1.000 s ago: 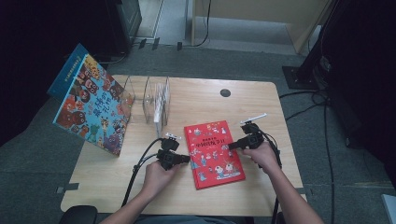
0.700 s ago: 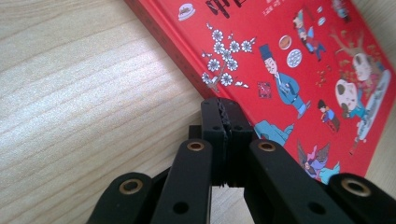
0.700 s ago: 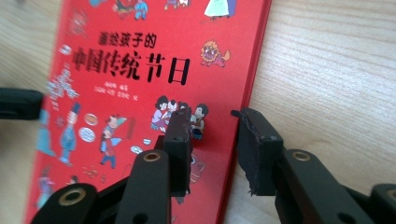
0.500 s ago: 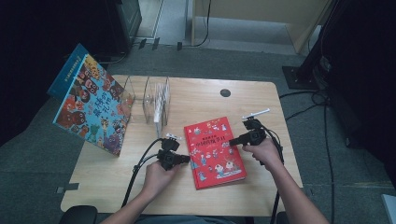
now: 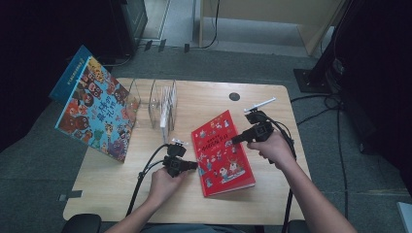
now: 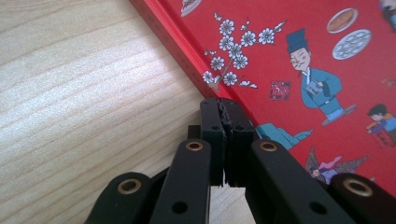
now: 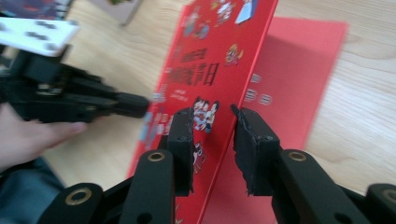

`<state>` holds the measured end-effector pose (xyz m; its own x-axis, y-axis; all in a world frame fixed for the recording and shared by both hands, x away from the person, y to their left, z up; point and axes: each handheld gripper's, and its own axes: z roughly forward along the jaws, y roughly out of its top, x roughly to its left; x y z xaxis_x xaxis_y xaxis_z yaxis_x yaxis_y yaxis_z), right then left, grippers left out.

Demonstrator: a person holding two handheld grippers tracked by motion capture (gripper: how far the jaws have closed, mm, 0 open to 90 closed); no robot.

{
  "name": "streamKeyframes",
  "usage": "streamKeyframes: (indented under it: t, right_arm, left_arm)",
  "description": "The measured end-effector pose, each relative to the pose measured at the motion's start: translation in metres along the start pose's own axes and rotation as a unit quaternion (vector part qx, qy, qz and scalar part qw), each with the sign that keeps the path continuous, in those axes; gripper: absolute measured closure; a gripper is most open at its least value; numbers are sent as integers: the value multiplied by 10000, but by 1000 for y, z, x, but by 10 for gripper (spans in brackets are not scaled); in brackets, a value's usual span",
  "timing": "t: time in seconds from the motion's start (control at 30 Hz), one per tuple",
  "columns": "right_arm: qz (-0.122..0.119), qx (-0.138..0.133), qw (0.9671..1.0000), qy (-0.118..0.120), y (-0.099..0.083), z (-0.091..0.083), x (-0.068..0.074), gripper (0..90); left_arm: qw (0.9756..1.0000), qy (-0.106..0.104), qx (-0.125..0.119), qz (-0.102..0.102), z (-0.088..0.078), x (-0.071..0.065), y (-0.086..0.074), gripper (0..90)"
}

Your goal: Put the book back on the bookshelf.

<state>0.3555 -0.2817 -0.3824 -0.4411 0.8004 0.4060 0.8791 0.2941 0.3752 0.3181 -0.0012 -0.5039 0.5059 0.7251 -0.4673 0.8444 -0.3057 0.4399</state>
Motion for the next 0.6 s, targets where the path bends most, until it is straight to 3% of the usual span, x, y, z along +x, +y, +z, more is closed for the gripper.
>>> streamKeyframes:
  t: [0.17, 0.4, 0.53, 0.6]
  right_arm:
    - [-208, 169, 9996, 23, 13, 3, 24, 703]
    - [-505, 422, 9978, 39, 34, 28, 50, 766]
    - [-630, 584, 9962, -162, 39, 34, 53, 790]
    - [-585, 683, 9959, -131, 41, 32, 51, 804]
  left_arm:
    - [10000, -10, -54, -35, 0, 0, -1, 893]
    - [9998, -96, -112, -108, -1, 2, -1, 861]
    - [9995, -209, -219, -111, -6, 3, 0, 792]
    - [9993, -239, -270, -99, -10, 3, 0, 763]
